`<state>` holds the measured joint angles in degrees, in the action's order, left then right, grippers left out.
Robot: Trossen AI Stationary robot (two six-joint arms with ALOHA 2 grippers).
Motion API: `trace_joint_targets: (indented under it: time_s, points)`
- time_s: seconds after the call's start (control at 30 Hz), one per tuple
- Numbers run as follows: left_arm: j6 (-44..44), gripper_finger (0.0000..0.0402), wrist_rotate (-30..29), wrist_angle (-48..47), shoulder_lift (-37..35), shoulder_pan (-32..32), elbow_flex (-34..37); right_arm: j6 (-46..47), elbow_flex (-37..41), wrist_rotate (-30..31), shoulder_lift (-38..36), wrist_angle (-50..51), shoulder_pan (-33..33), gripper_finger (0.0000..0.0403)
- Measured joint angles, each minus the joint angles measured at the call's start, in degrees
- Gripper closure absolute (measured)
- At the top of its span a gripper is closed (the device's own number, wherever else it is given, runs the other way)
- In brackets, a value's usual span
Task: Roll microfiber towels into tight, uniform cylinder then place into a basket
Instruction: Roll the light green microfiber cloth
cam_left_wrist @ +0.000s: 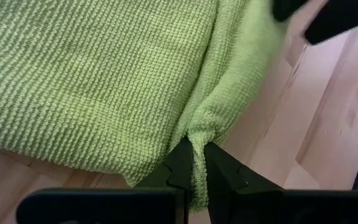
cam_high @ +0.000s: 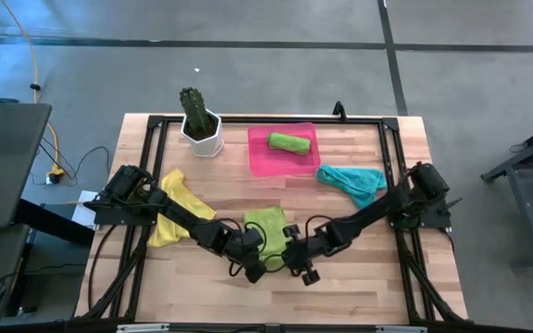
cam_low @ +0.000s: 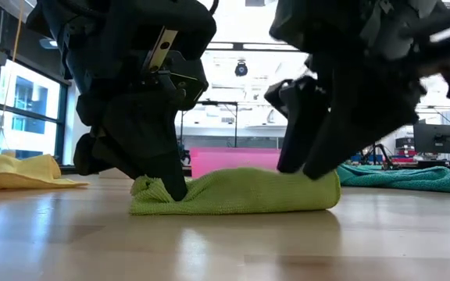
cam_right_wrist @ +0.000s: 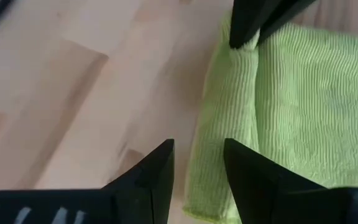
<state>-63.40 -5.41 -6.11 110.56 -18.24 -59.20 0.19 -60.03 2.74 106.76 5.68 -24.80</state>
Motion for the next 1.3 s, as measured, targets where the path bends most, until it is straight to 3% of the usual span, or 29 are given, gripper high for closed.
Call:
trace_joint_targets:
  time_s: [0.13, 0.37, 0.67, 0.87, 1.3]
  points:
    - [0.0, 0.0383, 0.0, 0.0, 0.0, 0.0, 0.0, 0.0, 0.0, 4.1, 0.9, 0.1, 0.0, 0.0269]
    - [-0.4, 0.0382, 0.1, 0.0, 0.0, 0.0, 0.0, -0.2, -0.1, 6.2, 3.3, -0.1, 0.0, 0.0269]
    - [0.2, 0.0382, 0.2, 0.4, 0.0, 0.0, 0.0, 1.0, -0.3, 6.6, 6.1, -0.4, 0.0, 0.0269]
    - [6.3, 0.038, 1.0, 3.1, 0.2, 0.0, 0.2, 1.3, -0.3, 6.5, 6.2, -0.2, 0.0, 0.0269]
    - [15.8, 0.0311, 0.1, 3.5, -0.2, 0.9, 0.1, 3.9, -0.2, 5.4, 6.2, 0.1, 0.0, 0.0269]
